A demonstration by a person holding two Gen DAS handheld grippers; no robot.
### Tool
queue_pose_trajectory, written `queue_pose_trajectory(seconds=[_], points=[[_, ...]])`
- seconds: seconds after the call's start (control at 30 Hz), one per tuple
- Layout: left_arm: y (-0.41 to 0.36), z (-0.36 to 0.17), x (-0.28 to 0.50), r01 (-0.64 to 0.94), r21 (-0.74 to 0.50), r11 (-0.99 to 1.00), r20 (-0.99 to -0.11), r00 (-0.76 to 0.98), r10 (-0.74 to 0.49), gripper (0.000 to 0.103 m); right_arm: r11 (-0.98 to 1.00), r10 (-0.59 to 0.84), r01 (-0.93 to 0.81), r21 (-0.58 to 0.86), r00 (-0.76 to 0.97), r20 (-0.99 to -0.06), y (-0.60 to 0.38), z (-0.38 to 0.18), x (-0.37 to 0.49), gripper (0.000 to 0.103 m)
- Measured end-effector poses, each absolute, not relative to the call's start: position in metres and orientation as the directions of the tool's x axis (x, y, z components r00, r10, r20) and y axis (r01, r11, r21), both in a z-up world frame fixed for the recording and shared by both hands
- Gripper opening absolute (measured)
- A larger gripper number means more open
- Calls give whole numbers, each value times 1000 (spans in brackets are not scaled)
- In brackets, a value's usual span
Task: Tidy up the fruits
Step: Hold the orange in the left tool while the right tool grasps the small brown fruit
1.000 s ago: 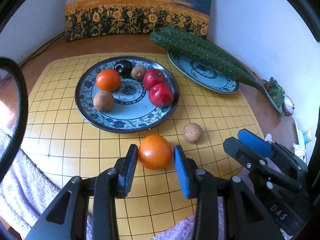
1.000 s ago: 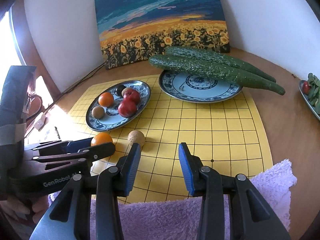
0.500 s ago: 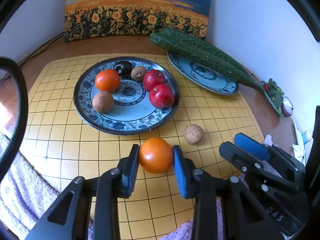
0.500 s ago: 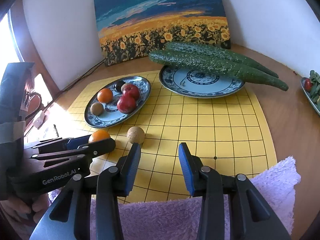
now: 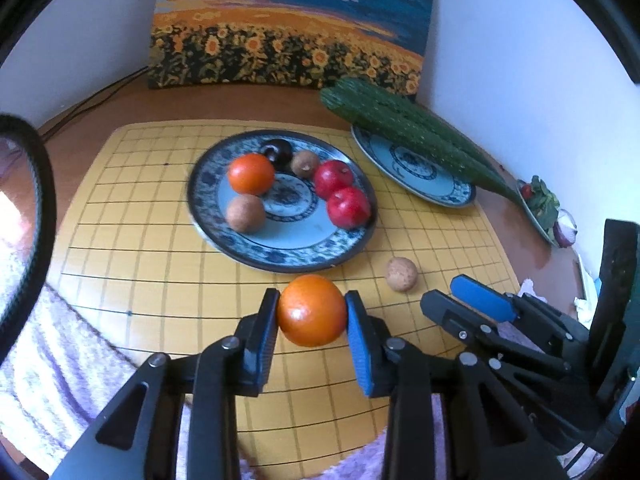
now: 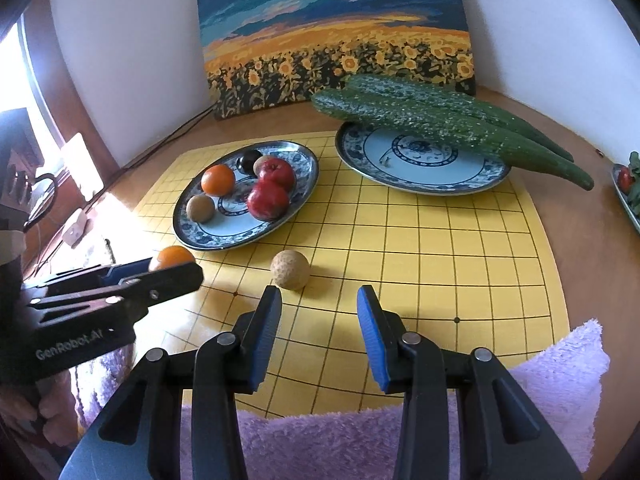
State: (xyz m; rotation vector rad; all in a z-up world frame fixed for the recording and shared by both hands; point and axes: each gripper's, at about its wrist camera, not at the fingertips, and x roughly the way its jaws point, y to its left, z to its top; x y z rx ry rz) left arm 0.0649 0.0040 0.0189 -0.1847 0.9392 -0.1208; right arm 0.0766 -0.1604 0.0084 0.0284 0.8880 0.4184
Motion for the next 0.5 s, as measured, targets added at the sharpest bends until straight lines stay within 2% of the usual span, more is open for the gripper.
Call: queue_pose_trajectory(seconds=[0.5], points=[[42,18,62,-35,-239,970,-782,599,-171,34,922,337,-356,153,545,-767,-131,4,85,40]])
